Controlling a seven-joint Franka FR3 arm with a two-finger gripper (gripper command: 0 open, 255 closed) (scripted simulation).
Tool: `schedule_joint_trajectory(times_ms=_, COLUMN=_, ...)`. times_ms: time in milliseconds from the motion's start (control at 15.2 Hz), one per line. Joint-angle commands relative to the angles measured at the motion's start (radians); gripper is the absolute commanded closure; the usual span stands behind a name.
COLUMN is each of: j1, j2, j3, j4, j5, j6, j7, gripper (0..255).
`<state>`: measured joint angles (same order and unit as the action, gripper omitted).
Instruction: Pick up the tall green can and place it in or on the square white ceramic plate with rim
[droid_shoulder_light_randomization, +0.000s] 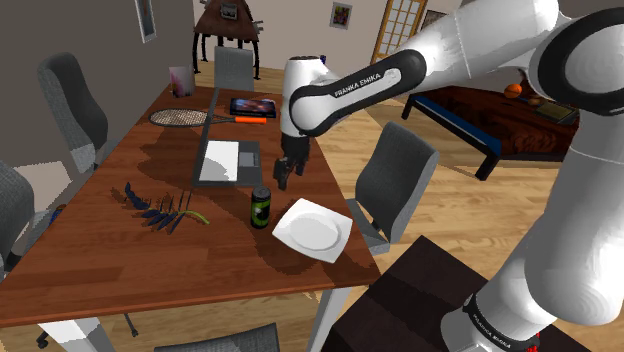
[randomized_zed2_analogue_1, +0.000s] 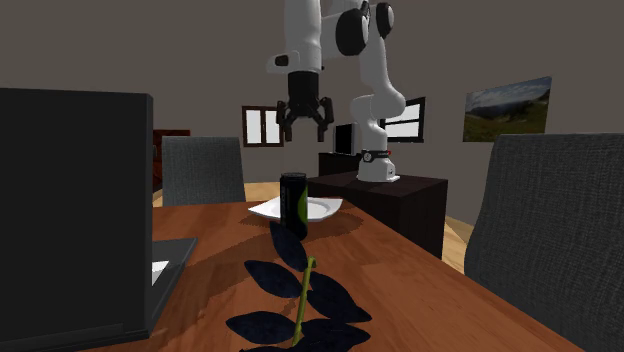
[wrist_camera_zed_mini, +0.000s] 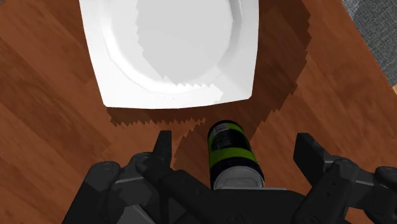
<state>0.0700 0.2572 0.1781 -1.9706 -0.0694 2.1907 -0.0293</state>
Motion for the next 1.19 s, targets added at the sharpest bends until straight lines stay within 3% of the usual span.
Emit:
schedule_joint_trajectory(times_ms=0, j1=0.014, j2=0.078, j3=0.002, j4=0.071, j5=-0.016, j6=0.011, j7=0.012, gripper=0)
schedule_joint_trajectory(times_ms=462, j1=0.065, j2=0.344, j3=-0.004, j4=0.361, j5=-0.061, j6=0.001, j7=0.024, gripper=0)
schedule_joint_trajectory(times_ms=1122, j1=0.070, j2=0.402, j3=-0.012, j4=0.348, j5=-0.072, j6=0.072, j7=0.031, gripper=0)
